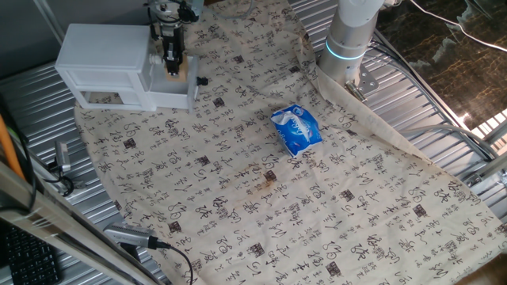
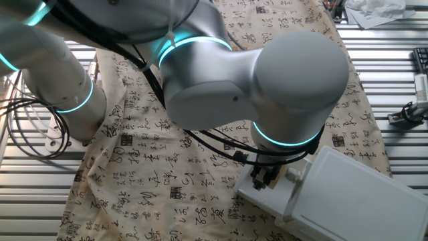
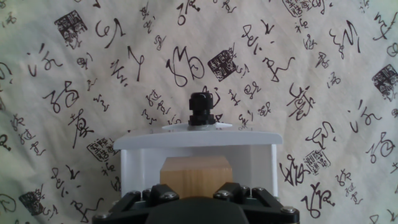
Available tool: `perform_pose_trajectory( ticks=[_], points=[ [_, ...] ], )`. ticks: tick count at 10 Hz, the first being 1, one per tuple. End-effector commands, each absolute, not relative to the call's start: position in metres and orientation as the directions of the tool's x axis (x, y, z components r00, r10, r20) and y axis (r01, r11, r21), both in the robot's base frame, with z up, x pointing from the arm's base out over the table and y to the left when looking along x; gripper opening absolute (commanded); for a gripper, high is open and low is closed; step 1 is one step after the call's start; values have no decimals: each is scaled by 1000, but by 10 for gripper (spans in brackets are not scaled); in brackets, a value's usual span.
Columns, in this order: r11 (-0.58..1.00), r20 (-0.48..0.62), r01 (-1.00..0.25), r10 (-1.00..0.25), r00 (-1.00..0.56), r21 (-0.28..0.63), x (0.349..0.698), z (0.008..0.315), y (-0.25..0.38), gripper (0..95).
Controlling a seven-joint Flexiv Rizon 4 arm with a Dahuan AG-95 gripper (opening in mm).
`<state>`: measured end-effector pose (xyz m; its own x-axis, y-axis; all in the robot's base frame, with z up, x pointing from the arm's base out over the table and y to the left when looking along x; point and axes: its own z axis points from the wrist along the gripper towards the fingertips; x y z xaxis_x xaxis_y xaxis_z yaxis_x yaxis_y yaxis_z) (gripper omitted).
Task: Put things in the drawer
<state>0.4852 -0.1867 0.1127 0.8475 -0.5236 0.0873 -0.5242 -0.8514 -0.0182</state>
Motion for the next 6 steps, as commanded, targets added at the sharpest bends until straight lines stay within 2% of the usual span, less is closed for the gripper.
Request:
perform_pose_trajectory(
  ticks=[1,6],
  points=[
    [-851,91,-525,-524,847,-20,486,110,-187,0],
    [-853,109,-521,-520,847,-23,486,106,-186,0]
  ],
)
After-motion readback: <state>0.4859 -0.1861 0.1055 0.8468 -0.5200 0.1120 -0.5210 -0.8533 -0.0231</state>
